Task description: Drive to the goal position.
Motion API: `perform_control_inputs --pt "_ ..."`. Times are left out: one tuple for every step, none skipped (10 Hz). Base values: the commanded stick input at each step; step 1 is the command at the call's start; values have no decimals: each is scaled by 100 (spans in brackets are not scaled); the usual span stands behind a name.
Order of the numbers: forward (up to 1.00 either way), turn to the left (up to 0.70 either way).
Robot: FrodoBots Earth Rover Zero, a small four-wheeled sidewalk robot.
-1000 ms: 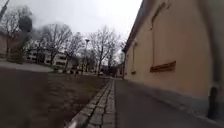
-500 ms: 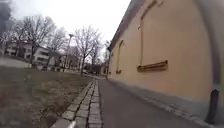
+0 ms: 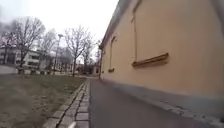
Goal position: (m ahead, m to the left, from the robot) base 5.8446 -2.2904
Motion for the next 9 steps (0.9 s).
perform_control_inputs --pt "100 0" --pt "100 36" --pt "100 40" --pt "100 40" --pt "100 40" --pt "100 24" --pt "100 14" --pt "100 32" --pt "100 40"
